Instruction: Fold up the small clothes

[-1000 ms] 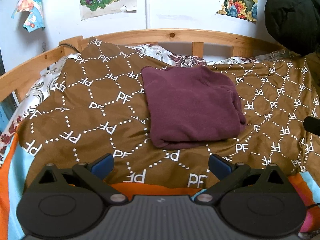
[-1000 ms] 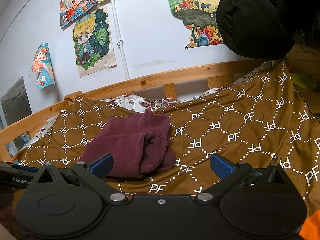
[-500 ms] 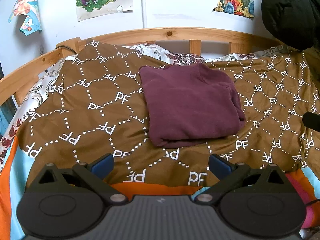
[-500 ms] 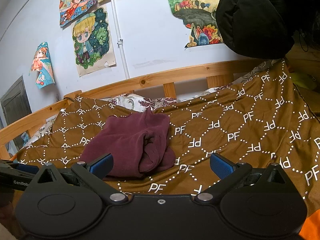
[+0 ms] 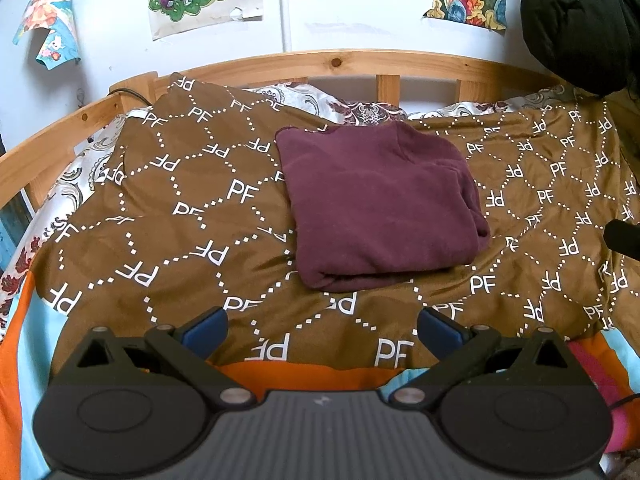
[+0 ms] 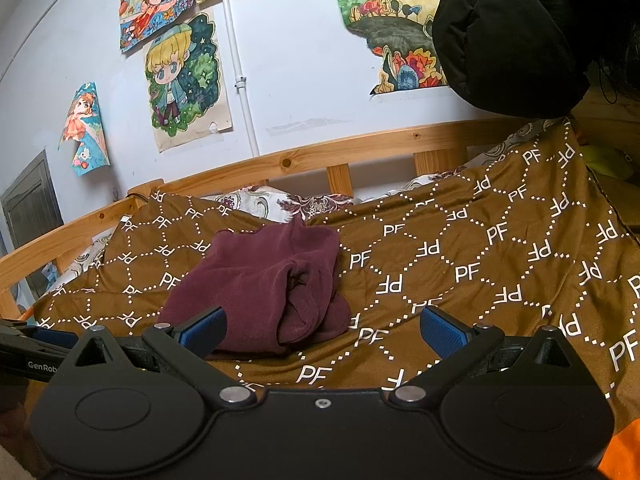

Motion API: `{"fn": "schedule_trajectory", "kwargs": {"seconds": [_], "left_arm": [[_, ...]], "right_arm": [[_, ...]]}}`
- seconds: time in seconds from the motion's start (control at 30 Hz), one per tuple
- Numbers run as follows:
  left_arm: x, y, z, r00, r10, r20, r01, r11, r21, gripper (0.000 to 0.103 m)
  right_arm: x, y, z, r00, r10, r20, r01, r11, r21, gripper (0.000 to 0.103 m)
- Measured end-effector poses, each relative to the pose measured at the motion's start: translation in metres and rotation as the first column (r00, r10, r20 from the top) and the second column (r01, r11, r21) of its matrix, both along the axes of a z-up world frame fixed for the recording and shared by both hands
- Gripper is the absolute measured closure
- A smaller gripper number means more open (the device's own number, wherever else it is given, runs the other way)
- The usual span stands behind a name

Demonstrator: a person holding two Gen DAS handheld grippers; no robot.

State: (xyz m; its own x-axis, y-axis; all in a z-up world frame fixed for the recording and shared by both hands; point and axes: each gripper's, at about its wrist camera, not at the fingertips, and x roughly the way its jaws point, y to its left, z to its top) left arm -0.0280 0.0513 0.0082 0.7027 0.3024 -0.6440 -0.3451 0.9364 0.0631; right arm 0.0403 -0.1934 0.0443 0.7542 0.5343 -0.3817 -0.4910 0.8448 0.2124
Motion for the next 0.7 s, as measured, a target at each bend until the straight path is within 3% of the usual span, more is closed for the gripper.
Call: {"fn": "schedule_trajectory", "kwargs": {"seconds": [0.7], "left_arm": [[0.0008,-0.0005,-0.0003,1.0,-0.019,-0.009,0.019,1.0,0.001,0.001]], "right_arm": [[-0.0001,0.0002,-0.0033,1.0,0.001,-0.003,-0.001,1.0,-0.007,0.001]]}}
